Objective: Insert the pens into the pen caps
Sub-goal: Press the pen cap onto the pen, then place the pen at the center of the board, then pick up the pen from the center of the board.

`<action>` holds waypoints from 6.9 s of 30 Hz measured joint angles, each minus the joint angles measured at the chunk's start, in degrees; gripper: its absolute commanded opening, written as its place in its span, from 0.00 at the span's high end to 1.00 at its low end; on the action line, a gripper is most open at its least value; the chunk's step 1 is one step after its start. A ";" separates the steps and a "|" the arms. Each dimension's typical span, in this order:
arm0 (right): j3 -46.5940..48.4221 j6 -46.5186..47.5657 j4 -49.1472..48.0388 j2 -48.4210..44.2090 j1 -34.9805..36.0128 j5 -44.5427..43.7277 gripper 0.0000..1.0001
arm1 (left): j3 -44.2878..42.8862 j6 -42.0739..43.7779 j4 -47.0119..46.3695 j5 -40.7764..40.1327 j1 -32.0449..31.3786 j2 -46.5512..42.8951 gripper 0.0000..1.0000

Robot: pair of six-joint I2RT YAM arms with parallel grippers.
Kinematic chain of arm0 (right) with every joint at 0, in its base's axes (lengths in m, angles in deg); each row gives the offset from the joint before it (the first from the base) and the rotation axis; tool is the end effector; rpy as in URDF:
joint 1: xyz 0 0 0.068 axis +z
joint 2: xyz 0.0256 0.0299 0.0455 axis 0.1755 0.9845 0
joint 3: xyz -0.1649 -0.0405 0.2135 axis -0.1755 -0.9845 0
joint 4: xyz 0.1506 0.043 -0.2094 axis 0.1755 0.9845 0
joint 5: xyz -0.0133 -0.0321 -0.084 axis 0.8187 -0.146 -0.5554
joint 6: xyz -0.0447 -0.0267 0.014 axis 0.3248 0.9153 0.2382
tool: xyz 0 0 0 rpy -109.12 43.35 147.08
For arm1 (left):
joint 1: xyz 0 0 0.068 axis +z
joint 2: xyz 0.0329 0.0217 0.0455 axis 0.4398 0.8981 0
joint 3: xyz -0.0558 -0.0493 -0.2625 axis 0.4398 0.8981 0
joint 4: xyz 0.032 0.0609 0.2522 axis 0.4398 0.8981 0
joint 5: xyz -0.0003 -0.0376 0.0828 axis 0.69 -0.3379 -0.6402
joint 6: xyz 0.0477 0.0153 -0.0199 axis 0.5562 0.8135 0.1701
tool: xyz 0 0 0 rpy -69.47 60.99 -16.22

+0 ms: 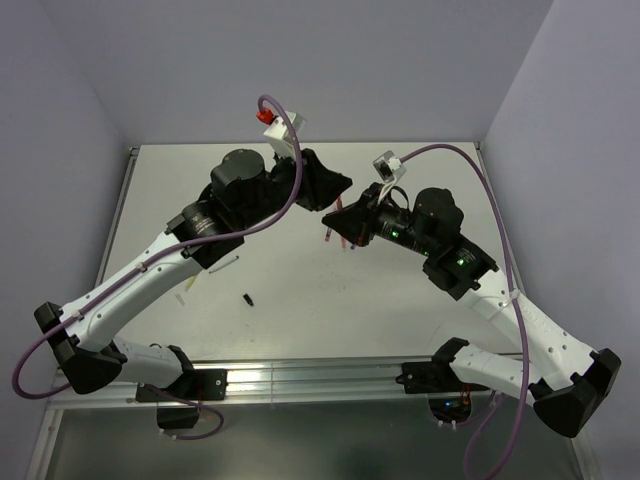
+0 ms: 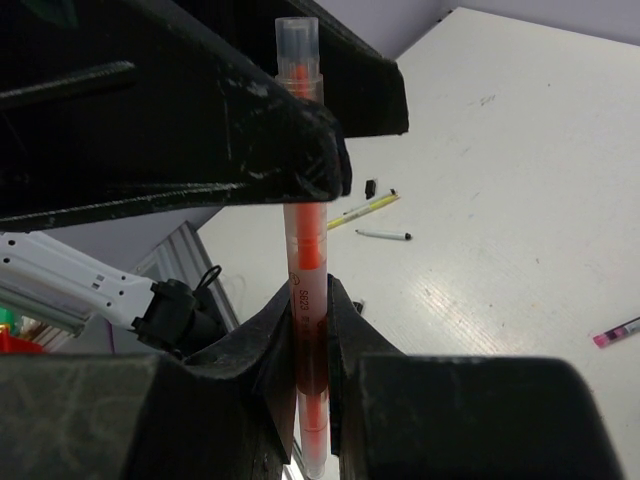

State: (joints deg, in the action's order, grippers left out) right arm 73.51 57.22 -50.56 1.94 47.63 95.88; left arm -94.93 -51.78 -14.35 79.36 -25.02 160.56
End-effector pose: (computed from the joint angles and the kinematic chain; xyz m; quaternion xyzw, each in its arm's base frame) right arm 0.1678 0.1460 0.3964 -0.2261 0.6795 0.4639 0.5215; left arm 0.1871 -0.2340 0.4707 0.1452 0.6988 -0.4642 0.5244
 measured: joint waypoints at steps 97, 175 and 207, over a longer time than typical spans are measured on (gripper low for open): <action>-1.09 2.51 18.60 -9.25 -3.82 -17.05 0.34 | -23.93 -5.44 16.31 3.43 21.84 55.95 0.97; -4.72 1.03 17.27 -10.82 -4.09 -13.86 0.34 | 28.68 -76.39 33.07 -37.59 27.45 11.08 0.43; -4.83 1.03 17.29 -11.21 -4.15 -13.92 0.34 | 30.60 -75.93 29.00 -32.87 31.43 20.17 0.59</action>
State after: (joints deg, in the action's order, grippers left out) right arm 68.68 58.25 -33.28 -9.27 43.47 81.96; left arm -64.33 -127.71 14.65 46.49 6.41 180.73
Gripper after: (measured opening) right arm 0.661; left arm 0.434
